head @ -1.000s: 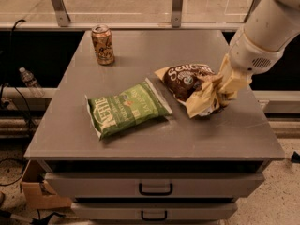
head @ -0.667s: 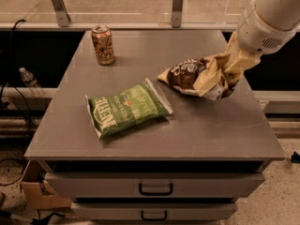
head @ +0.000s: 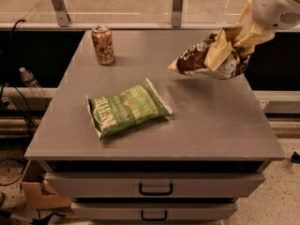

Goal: Pick brown chip bag

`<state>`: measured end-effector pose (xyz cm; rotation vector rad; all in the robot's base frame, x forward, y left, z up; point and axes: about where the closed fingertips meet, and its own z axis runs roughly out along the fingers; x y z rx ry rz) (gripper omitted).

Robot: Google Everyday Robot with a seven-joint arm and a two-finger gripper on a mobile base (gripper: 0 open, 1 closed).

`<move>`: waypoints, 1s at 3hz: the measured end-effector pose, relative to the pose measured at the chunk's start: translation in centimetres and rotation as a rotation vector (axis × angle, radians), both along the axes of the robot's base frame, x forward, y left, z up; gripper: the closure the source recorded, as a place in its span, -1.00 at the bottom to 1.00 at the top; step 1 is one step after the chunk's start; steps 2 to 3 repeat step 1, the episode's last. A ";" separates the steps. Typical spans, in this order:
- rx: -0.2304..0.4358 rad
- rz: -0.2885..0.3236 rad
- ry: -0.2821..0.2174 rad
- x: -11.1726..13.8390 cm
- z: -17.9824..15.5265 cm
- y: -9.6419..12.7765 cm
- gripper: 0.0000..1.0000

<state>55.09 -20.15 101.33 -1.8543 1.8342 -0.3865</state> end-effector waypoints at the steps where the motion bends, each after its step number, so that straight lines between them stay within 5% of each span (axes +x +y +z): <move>1: 0.020 -0.006 -0.027 0.0 1.2 -0.4 1.00; 3: 0.020 -0.006 -0.027 0.0 1.2 -0.4 1.00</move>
Offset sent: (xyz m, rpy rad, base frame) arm 0.0000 0.0000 0.0000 0.0000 0.0000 0.0000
